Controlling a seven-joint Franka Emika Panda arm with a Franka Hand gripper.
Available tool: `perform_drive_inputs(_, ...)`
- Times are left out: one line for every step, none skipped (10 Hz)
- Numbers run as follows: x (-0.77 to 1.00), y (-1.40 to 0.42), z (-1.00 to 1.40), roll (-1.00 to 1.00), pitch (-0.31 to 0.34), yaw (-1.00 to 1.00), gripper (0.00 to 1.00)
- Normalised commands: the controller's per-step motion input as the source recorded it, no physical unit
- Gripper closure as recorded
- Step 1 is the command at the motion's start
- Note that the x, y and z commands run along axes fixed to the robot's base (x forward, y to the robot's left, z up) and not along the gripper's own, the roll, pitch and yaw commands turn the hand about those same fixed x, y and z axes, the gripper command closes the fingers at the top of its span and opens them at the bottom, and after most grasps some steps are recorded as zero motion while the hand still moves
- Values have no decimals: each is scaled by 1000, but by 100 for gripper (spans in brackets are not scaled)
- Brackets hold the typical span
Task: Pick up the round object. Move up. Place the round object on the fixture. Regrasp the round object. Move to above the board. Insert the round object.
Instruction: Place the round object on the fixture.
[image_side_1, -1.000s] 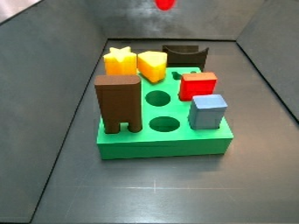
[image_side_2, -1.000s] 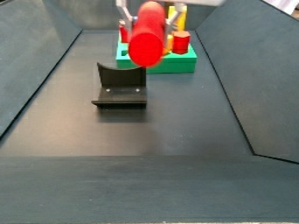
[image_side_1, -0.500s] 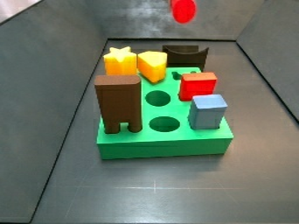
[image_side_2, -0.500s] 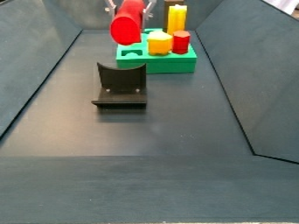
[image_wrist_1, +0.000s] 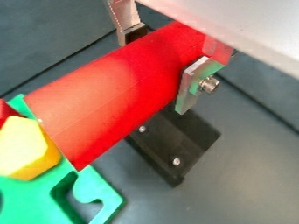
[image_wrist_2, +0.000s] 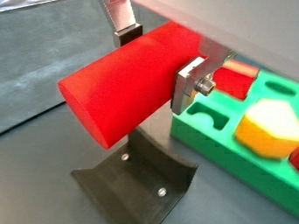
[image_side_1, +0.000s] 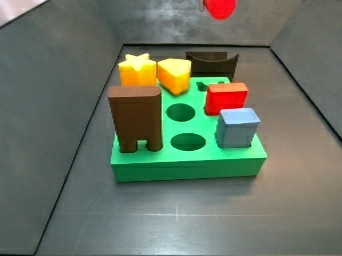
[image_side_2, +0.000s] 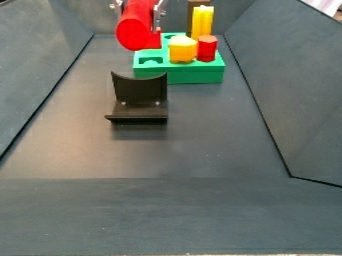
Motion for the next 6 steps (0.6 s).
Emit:
perform_drive_inputs(111, 86, 31, -1000, 178, -76, 100)
perform_drive_inputs(82, 69, 22, -1000, 178, -88, 100)
perform_drive_inputs(73, 53, 9, -1000, 180, -101, 100)
perform_drive_inputs(71, 47, -2, -1000, 182, -124, 100)
perform_drive_inputs(68, 45, 0, -1000, 182, -147, 100)
perform_drive_inputs(68, 43, -5, -1000, 180, -174, 100)
